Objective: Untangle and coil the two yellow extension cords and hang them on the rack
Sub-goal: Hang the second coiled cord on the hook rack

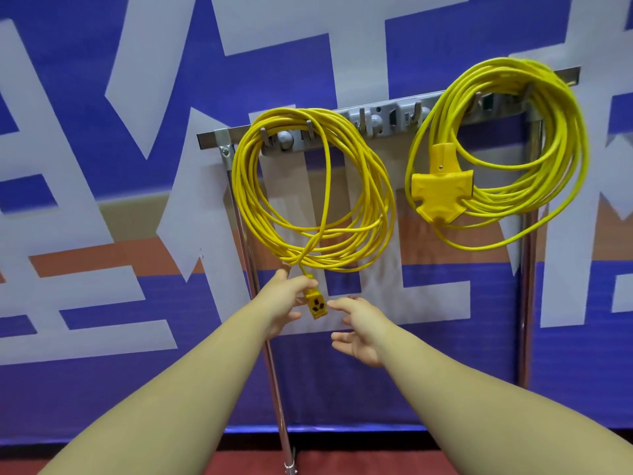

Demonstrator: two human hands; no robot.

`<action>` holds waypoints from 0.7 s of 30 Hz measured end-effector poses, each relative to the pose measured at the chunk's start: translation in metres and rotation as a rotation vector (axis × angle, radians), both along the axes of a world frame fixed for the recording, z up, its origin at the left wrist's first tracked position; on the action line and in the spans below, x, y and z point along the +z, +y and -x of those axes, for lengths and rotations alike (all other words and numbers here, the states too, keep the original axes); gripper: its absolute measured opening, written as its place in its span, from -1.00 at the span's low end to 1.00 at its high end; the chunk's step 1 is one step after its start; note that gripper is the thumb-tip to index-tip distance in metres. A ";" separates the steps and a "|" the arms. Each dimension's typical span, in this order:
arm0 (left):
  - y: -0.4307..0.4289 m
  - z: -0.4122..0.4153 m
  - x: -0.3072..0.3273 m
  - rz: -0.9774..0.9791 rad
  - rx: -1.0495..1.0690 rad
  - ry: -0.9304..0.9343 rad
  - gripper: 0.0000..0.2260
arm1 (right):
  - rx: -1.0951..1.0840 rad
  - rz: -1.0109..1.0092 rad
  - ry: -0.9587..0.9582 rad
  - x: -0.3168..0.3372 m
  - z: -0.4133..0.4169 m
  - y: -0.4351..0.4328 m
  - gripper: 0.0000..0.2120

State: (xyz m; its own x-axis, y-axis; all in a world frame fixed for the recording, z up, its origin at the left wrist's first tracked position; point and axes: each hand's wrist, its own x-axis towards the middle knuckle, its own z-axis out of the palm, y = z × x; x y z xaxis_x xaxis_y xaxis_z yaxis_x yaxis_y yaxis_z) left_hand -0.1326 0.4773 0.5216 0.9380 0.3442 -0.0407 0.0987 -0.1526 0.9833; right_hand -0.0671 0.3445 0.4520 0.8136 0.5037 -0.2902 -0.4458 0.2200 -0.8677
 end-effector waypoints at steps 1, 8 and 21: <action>-0.002 -0.002 0.000 0.027 -0.009 -0.008 -0.71 | -0.007 -0.029 0.044 0.000 -0.004 0.002 -0.35; -0.002 -0.013 -0.011 0.157 -0.092 -0.094 -0.66 | -0.039 -0.264 0.159 -0.019 -0.031 0.007 -0.72; -0.004 -0.025 -0.008 0.328 0.059 -0.189 -0.74 | -0.168 -0.347 0.190 -0.013 -0.062 0.005 -0.89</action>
